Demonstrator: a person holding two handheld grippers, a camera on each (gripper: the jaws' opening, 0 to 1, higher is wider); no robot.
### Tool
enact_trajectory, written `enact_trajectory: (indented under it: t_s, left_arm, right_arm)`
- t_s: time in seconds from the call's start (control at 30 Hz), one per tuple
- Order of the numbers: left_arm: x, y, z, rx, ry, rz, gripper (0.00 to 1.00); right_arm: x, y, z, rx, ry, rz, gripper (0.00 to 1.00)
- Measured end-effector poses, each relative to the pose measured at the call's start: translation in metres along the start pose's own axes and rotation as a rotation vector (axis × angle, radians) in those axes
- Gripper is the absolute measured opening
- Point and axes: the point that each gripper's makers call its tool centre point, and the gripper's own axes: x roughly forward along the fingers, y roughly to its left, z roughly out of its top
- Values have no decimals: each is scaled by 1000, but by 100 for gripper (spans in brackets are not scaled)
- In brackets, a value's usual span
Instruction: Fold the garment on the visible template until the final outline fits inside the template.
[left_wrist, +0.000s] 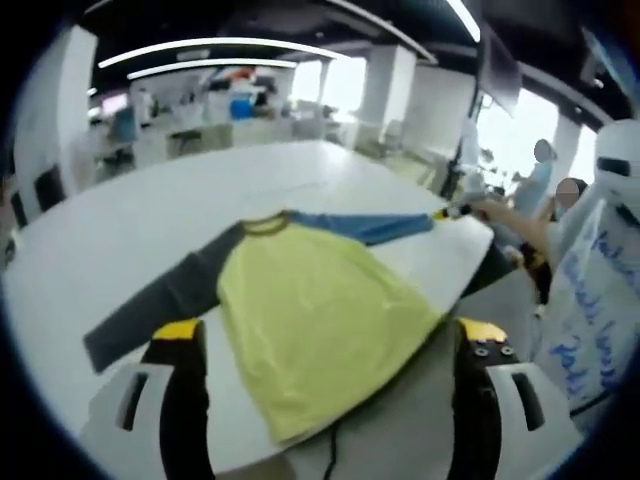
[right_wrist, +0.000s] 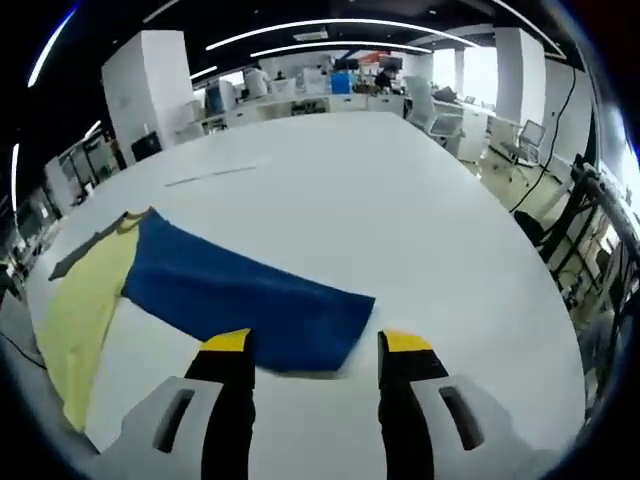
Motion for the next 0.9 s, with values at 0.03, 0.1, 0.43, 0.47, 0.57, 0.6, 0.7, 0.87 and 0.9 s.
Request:
enact_trajectory:
  t_s: [0.03, 0.1, 0.43, 0.47, 0.57, 0.6, 0.7, 0.87, 0.9]
  left_arm:
    - [0, -1, 1, -1, -3, -3, 98]
    - [-1, -2, 2, -1, -4, -7, 98]
    - [-4, -5, 5, -14, -21, -14, 97]
    - [-4, -5, 5, -13, -19, -12, 97]
    - [-5, -5, 5, -6, -20, -2, 94]
    - [-5, -5, 5, -6, -19, -3, 94]
    - [-5, -8, 7, -8, -19, -7, 95]
    - [-6, -11, 11, -8, -23, 2, 94]
    - [-7, -11, 12, -8, -27, 1, 95]
  right_arm:
    - [4, -5, -1, -9, 8, -5, 45]
    - [10, -14, -3, -33, 14, -29, 41]
    - [20, -29, -5, -13, 29, -54, 26]
    - [20, -28, -5, -11, 31, -51, 26]
    - [23, -29, -7, -21, 43, -57, 24]
    - [24, -31, -7, -21, 42, -58, 24]
    - [29, -34, -7, -5, 44, -63, 24]
    - [31, -35, -6, 2, 44, -68, 24]
    - [32, -35, -5, 3, 43, -68, 24]
